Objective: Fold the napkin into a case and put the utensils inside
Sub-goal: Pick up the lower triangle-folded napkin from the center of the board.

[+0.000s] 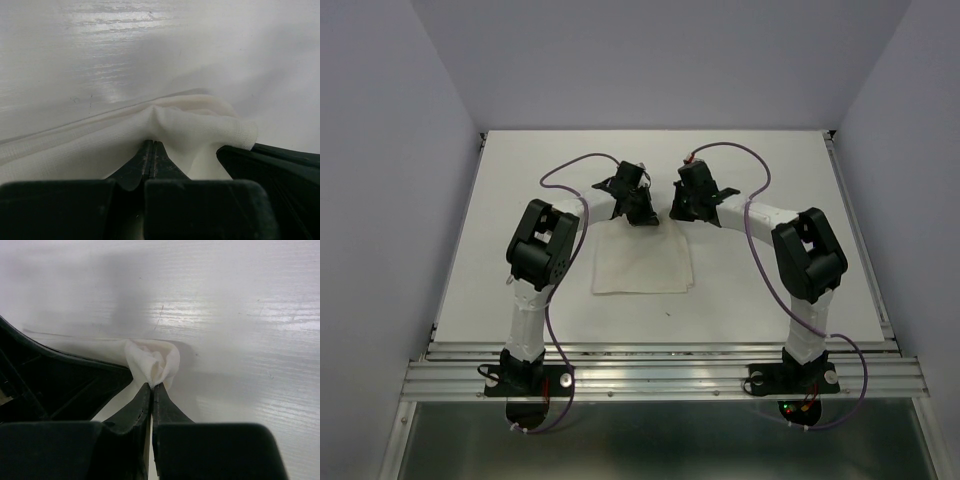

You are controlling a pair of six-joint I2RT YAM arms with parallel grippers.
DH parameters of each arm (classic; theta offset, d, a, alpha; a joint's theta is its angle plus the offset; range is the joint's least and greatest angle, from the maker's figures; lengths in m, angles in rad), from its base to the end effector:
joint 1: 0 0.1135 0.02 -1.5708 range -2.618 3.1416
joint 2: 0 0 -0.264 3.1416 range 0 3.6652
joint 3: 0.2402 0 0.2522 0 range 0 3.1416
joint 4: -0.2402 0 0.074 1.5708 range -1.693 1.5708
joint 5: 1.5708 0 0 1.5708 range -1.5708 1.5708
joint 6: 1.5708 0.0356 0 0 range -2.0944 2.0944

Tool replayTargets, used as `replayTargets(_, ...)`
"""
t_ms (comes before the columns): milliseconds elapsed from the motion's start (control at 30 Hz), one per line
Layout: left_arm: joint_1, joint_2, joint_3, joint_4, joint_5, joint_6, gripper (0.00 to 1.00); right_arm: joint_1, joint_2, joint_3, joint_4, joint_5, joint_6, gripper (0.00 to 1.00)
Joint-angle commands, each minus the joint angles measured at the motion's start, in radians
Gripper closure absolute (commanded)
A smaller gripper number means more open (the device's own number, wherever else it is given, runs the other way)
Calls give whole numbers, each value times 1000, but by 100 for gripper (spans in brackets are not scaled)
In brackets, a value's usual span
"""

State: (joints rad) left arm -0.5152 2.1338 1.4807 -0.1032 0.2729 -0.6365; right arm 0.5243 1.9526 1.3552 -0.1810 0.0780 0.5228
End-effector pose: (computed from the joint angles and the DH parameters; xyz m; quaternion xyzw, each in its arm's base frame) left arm 0.4048 -0.2403 0.1612 -0.0014 0.9113 -0.3184 0.2611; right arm 0.3759 0.2142 0.1934 0.0144 0.9218 0.1616 0.3520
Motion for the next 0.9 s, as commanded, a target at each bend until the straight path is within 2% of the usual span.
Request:
replayTargets(0, 1, -61, 7, 2, 20, 8, 100, -3, -37, -7, 5, 43, -23, 99)
replayTargets(333, 0, -84, 21, 42, 26, -9, 100, -3, -26, 2, -14, 60, -43, 99)
replayTargets(867, -2, 40, 112, 8, -14, -3, 100, -3, -15, 7, -12, 40, -38, 99)
